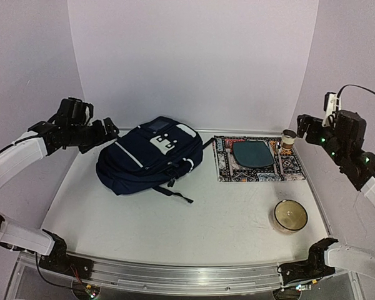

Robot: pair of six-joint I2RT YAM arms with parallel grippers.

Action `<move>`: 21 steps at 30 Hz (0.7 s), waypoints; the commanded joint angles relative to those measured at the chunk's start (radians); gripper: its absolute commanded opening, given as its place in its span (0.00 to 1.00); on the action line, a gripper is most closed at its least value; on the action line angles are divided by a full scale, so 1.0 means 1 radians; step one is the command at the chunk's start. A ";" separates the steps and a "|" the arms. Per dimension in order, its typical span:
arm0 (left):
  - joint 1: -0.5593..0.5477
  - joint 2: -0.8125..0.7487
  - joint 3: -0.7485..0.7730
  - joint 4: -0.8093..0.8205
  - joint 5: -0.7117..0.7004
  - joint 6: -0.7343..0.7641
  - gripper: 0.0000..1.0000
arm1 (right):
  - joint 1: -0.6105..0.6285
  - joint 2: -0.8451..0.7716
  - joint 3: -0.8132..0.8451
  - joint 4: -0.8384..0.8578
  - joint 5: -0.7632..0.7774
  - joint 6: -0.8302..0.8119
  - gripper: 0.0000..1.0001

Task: Pack the student bag
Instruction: Move the student bag to the center of the board, then reset both arms

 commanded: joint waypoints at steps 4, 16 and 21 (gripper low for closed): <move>0.103 -0.192 -0.044 -0.011 -0.326 0.097 0.99 | -0.003 -0.145 -0.057 0.015 0.095 -0.119 0.98; 0.104 -0.619 -0.206 0.070 -0.625 0.254 0.99 | -0.004 -0.341 -0.167 0.047 0.078 -0.176 0.98; 0.103 -0.769 -0.306 0.114 -0.616 0.266 0.99 | -0.004 -0.355 -0.208 0.109 0.067 -0.150 0.98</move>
